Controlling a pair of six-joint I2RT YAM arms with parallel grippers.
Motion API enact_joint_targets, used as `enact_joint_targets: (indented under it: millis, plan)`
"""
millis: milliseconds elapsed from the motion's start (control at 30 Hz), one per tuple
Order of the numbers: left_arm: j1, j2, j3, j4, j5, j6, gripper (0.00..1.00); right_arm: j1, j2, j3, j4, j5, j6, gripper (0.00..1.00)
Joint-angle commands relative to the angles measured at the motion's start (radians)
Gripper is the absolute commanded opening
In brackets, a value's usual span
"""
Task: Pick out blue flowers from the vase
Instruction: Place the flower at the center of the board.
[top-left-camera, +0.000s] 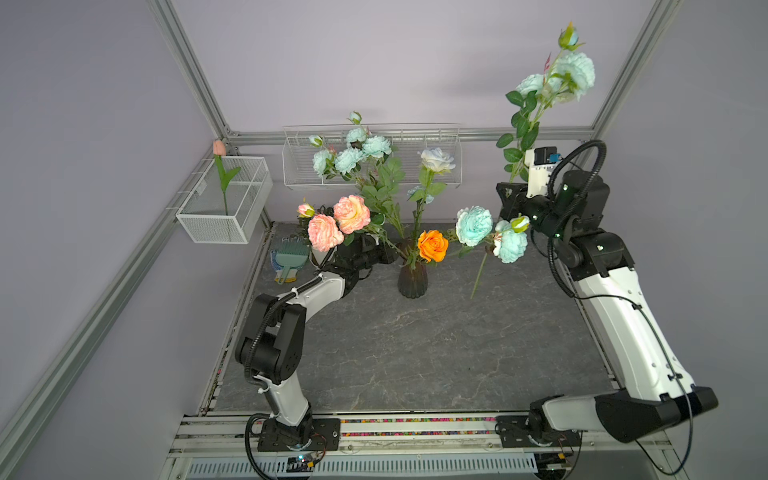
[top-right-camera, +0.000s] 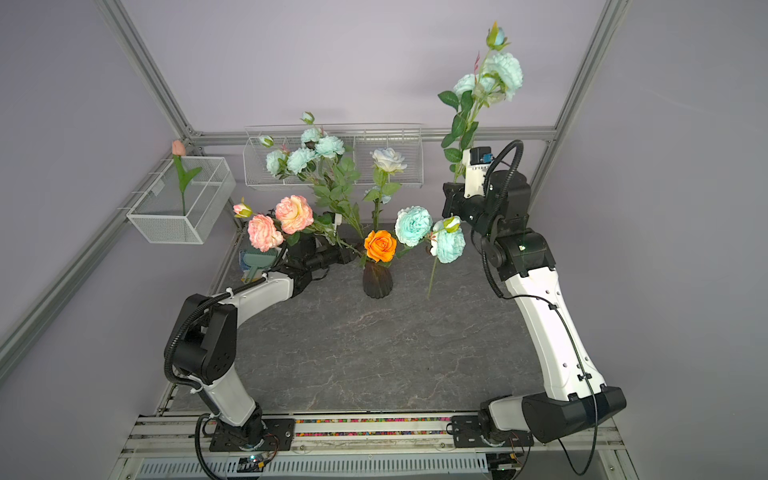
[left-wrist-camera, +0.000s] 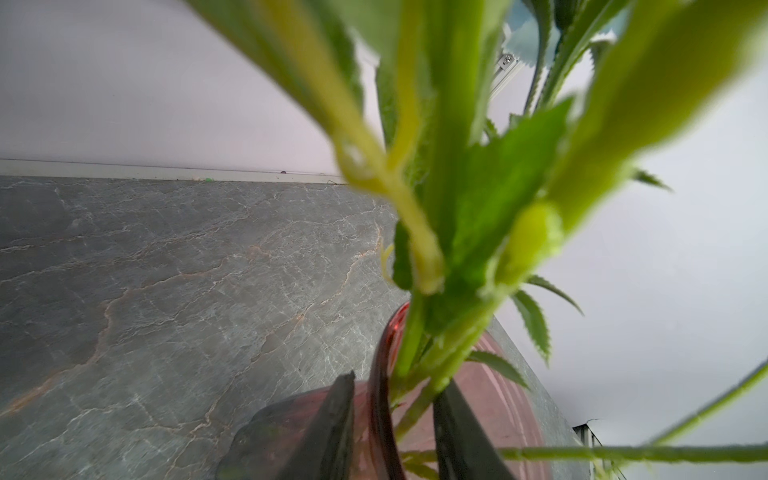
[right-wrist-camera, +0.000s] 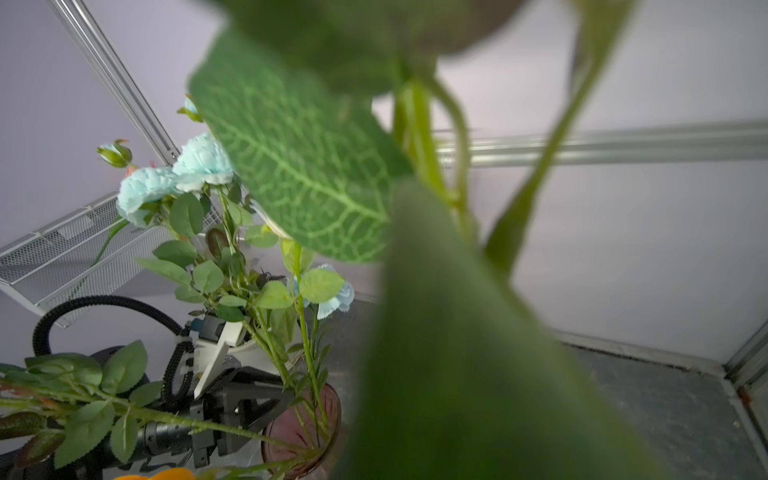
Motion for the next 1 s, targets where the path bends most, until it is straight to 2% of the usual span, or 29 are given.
enact_joint_targets:
  millis: [0,367,767,967]
  plan:
    - [-0.003,0.024,0.014,-0.062,-0.009,0.012,0.34,-0.001,0.018,-0.069,-0.042,-0.027,0.060,0.07]
    - [-0.002,0.000,0.005,-0.076,-0.012,0.018,0.34,-0.008,0.150,-0.241,0.068,-0.060,0.152,0.07]
    - [-0.003,-0.015,-0.004,-0.073,-0.014,0.019,0.35,-0.026,0.283,-0.358,0.212,-0.070,0.234,0.07]
    - [-0.003,-0.023,-0.016,-0.079,-0.015,0.021,0.34,-0.044,0.442,-0.314,0.215,-0.149,0.223,0.07]
